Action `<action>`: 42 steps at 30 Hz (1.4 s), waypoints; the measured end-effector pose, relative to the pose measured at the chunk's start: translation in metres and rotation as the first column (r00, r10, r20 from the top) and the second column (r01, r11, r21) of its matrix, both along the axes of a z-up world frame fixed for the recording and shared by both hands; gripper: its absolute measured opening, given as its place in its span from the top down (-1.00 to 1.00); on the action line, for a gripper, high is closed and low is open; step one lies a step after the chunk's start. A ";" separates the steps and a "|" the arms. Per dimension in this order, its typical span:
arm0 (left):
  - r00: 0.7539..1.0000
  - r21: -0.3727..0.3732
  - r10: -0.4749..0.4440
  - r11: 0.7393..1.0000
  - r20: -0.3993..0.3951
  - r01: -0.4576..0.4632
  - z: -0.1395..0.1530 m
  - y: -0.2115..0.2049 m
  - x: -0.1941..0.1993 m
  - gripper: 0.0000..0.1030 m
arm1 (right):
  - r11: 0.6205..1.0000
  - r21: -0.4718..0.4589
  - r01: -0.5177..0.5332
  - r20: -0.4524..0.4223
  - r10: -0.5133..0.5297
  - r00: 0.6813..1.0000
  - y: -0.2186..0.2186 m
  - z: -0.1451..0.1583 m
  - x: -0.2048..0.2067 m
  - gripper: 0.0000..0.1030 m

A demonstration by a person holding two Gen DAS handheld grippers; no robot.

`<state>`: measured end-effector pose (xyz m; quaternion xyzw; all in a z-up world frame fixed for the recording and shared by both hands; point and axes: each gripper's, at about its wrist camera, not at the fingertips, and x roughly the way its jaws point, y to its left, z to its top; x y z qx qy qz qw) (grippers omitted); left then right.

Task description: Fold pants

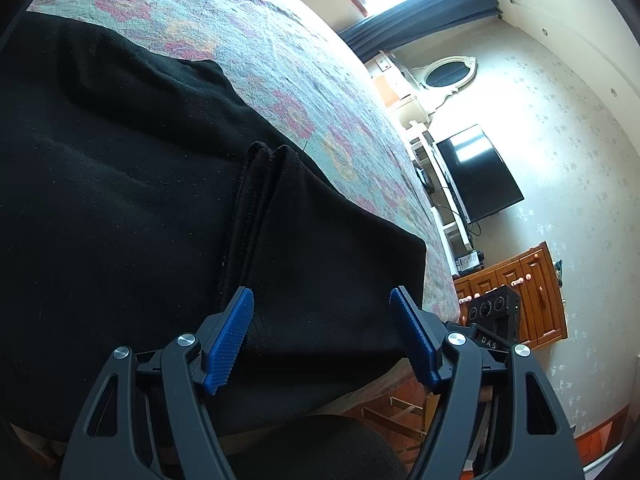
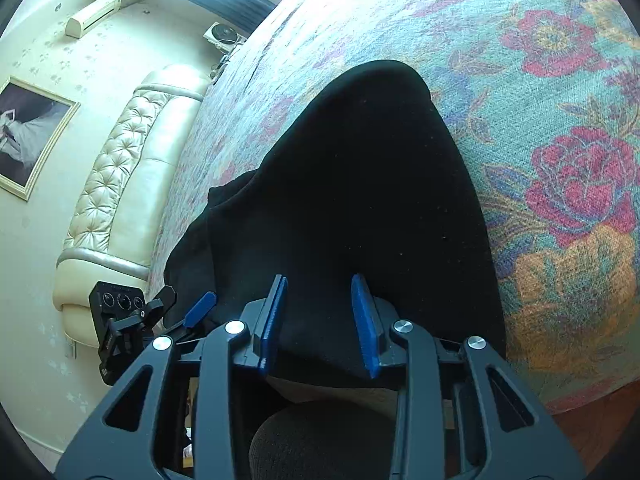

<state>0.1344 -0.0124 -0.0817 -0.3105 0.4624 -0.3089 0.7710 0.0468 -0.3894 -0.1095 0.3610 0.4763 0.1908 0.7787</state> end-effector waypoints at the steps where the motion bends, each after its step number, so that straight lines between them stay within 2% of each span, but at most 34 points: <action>1: 1.000 -0.018 0.001 1.000 -0.006 -0.002 0.002 0.003 -0.002 -0.36 | 1.000 0.012 0.004 -0.002 -0.004 1.000 -0.002 0.000 -0.002 0.37; 3: 0.999 -0.021 0.033 0.999 -0.030 -0.034 0.009 0.016 -0.003 -0.36 | 1.000 0.025 0.015 0.006 -0.015 1.000 -0.002 0.005 -0.004 0.20; 5: 0.997 -0.041 0.077 0.996 -0.019 -0.078 0.019 0.038 -0.006 -0.36 | 0.999 0.043 0.033 0.041 -0.035 0.999 0.000 0.014 -0.009 -0.26; 7: 0.991 -0.058 0.137 0.989 -0.005 -0.137 0.029 0.070 -0.009 -0.36 | 0.999 0.024 0.035 0.070 -0.037 0.997 0.005 0.023 -0.013 -0.34; 11: 0.968 -0.107 0.249 0.962 -0.034 -0.251 0.037 0.148 -0.009 -0.36 | 0.999 -0.031 0.013 0.084 -0.010 0.996 0.021 0.032 -0.016 -0.40; 16: 0.926 -0.108 0.362 0.921 -0.109 -0.373 0.027 0.243 -0.014 -0.36 | 1.000 -0.020 -0.014 0.099 0.016 0.995 0.033 0.037 -0.018 -0.40; 18: 0.905 -0.056 0.415 0.905 -0.093 -0.421 0.027 0.274 -0.018 -0.38 | 0.999 -0.033 -0.017 0.102 0.021 0.995 0.037 0.039 -0.016 -0.41; 20: 0.893 -0.017 0.445 0.894 -0.065 -0.447 0.028 0.299 -0.020 -0.50 | 0.999 -0.035 -0.016 0.095 0.020 0.995 0.039 0.038 -0.014 -0.42; 24: 0.876 -0.024 0.481 0.876 -0.038 -0.482 0.026 0.330 -0.020 -0.50 | 0.999 -0.046 -0.017 0.073 0.021 0.997 0.046 0.032 -0.013 -0.42; 27: 0.890 -0.026 0.454 0.890 -0.034 -0.455 0.022 0.339 -0.011 -0.50 | 0.998 -0.057 -0.018 0.069 0.022 0.997 0.053 0.031 -0.011 -0.42; 30: 0.909 0.017 0.412 0.911 -0.059 -0.412 0.012 0.336 0.000 -0.51 | 0.998 -0.064 -0.015 0.068 0.020 0.998 0.053 0.032 -0.011 -0.42; 34: 0.923 0.063 0.373 0.927 -0.091 -0.369 -0.001 0.325 0.016 -0.51 | 0.997 -0.078 -0.012 0.063 0.017 0.998 0.050 0.030 -0.011 -0.42; 40: 0.941 0.012 0.320 0.947 -0.107 -0.320 -0.011 0.320 0.031 -0.62 | 0.996 -0.086 -0.011 0.059 0.016 0.998 0.047 0.028 -0.011 -0.42; 42: 0.958 -0.001 0.270 0.963 -0.099 -0.271 -0.007 0.311 0.036 -0.61 | 0.996 -0.088 -0.010 0.058 0.016 0.998 0.049 0.028 -0.011 -0.45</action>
